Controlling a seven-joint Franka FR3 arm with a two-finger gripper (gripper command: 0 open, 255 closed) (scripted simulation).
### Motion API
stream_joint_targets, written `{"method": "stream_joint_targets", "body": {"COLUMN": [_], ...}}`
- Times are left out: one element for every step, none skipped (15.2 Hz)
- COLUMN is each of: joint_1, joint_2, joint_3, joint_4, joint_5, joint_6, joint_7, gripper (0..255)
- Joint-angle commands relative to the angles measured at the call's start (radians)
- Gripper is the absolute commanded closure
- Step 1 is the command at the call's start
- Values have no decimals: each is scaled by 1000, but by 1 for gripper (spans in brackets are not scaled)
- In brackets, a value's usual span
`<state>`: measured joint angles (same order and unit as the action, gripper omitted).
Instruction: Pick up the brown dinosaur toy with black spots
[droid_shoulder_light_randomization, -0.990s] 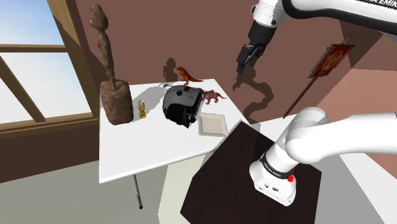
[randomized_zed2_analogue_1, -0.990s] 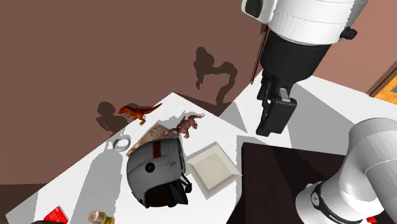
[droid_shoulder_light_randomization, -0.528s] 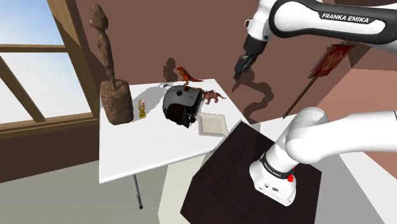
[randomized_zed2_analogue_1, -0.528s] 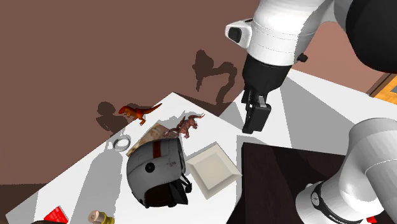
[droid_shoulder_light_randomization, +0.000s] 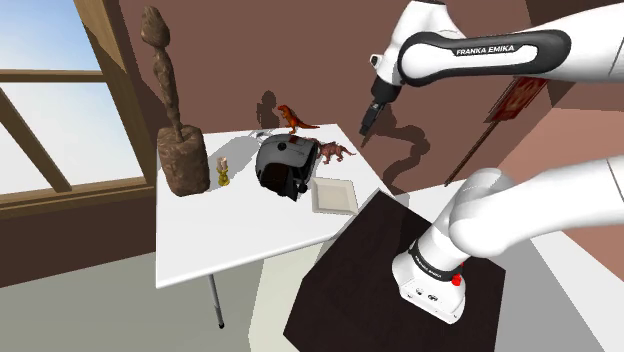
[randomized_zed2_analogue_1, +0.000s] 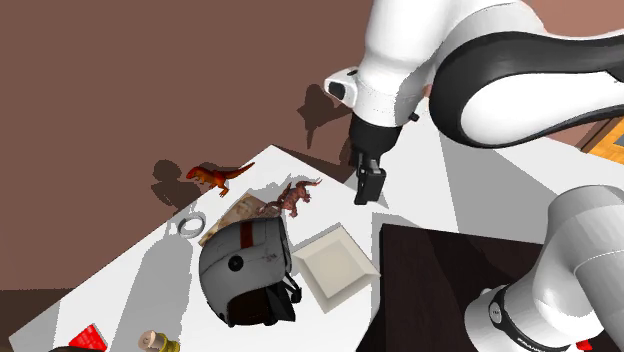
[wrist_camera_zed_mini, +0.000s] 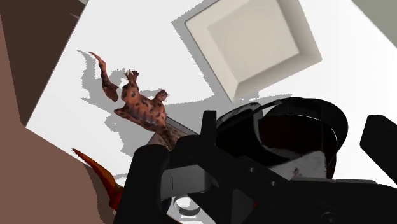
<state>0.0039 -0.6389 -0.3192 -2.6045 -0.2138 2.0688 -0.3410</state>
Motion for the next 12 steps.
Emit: {"method": "stream_joint_targets", "body": {"joint_1": [9,15,23,33,44,57,72,88,106,124,144,162], "joint_2": [60,94,130,168,207,248,291,335,380,427,476,526], "joint_3": [-46,-70,-94,-118,-143,-168,-193,-218,-243,-268,-291,-312], "joint_4": [-6,-4,-1,4,11,20,31,43,57,73,90,110], "joint_5": [-12,-13,-13,-9,-2,9,25,46,74,108,151,203], "joint_6": [81,120,159,197,234,271,308,343,376,408,438,465], "joint_7": [-66,-99,-133,-169,-206,-245,-287,-332,-380,-433,-491,-555], "gripper": [0,0,0,0,0,0,0,0,0,0,0,0]}}
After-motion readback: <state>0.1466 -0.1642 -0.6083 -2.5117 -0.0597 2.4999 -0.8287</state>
